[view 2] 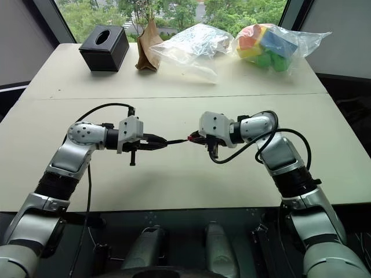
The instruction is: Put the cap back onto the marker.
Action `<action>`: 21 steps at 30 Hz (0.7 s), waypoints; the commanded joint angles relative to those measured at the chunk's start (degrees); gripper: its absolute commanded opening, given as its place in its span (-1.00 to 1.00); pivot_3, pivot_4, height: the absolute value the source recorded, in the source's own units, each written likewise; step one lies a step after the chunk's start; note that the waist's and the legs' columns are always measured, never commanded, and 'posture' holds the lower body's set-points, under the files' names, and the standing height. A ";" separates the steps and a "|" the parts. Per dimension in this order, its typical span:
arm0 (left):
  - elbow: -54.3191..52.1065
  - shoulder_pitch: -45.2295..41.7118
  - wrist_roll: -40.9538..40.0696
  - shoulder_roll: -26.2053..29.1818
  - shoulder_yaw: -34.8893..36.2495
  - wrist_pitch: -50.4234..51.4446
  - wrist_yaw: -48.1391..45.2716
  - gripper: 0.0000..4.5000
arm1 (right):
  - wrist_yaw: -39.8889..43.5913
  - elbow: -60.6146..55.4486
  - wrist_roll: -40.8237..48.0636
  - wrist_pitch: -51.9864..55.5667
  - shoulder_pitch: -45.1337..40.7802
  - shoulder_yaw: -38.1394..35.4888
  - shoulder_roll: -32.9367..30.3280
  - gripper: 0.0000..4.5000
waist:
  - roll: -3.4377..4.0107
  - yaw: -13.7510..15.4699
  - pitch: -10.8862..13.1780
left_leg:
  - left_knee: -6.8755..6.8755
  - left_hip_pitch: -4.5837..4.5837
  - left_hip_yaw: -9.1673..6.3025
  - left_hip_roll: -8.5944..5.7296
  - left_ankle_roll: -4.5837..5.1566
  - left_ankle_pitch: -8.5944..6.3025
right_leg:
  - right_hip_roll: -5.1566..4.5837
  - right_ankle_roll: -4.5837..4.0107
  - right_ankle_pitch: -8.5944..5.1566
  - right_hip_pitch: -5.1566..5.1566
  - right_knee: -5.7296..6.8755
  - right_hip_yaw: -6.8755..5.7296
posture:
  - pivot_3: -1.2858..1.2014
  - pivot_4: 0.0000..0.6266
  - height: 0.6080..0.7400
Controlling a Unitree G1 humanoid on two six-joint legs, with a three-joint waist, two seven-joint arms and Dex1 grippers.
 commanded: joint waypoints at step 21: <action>-1.00 -0.31 0.45 0.47 0.00 -0.80 -0.04 -1.00 | 1.43 -3.06 1.39 0.81 -0.23 -0.60 -2.11 -0.97 | 0.00 0.02 0.00 | 0.00 0.00 0.00 0.00 0.00 0.00 | 0.00 0.00 0.00 0.00 0.00 0.00 | 0.03 -0.52 1.00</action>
